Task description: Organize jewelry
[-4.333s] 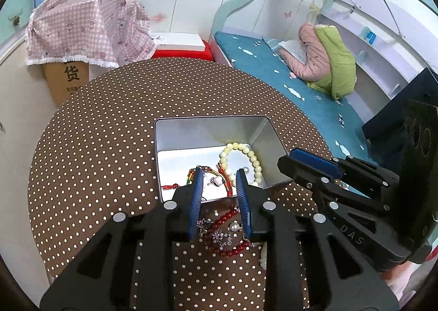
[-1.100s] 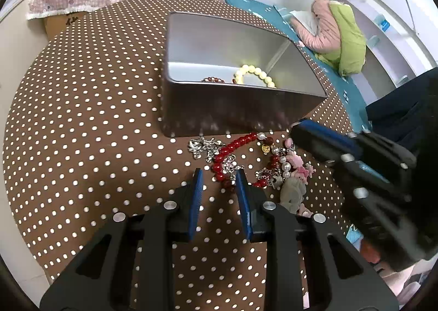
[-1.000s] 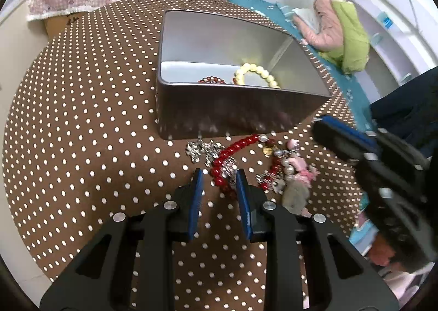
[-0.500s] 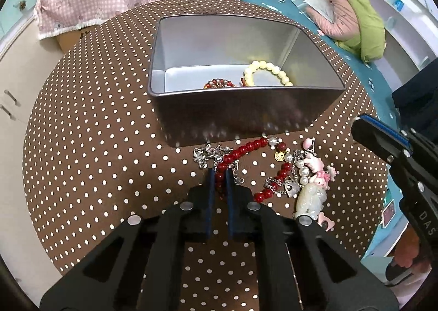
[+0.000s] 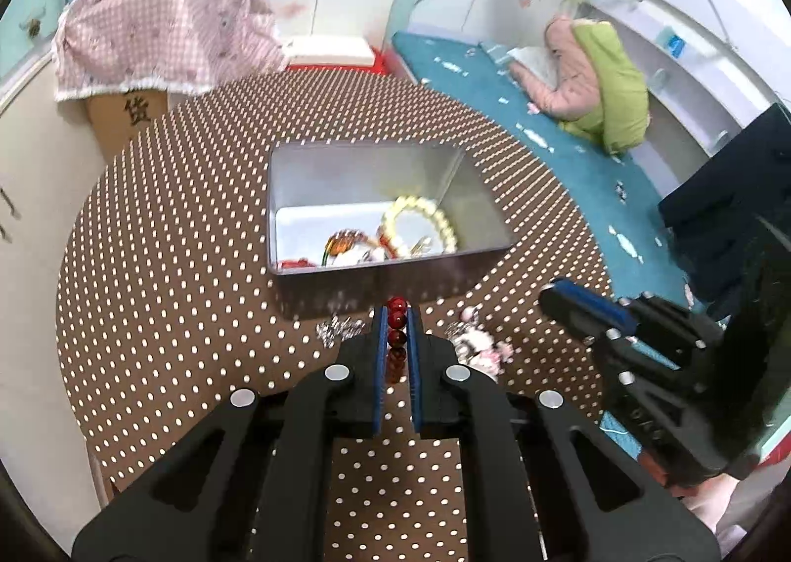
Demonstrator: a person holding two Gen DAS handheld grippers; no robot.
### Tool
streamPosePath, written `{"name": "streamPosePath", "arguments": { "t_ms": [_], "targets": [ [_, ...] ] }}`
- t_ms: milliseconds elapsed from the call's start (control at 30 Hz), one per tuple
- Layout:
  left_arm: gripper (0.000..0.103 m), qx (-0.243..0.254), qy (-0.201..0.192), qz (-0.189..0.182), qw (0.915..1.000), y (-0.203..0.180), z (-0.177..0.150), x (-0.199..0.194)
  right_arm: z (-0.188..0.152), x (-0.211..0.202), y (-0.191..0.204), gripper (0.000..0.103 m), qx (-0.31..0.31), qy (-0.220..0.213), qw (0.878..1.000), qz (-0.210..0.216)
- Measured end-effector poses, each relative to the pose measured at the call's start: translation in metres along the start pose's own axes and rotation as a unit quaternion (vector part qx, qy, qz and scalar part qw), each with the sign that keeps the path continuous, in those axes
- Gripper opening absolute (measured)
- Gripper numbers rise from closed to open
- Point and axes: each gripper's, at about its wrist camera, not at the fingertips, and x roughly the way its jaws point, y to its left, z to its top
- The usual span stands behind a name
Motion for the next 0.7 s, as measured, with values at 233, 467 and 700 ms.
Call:
{"name": "streamPosePath", "arguments": {
  "t_ms": [233, 467, 700],
  "targets": [
    [0.008, 0.001, -0.016, 0.0, 0.9999, -0.008, 0.008, -0.012, 0.006, -0.008, 0.003, 0.01, -0.009, -0.013, 1.0, 0.001],
    [0.008, -0.001, -0.022, -0.008, 0.9997, -0.005, 0.009, -0.02, 0.023, -0.01, 0.005, 0.01, -0.016, -0.027, 1.0, 0.0],
    [0.008, -0.005, -0.037, -0.038, 0.9986, -0.002, 0.02, -0.033, 0.042, -0.008, 0.009, 0.01, -0.021, -0.04, 0.999, 0.001]
  ]
}}
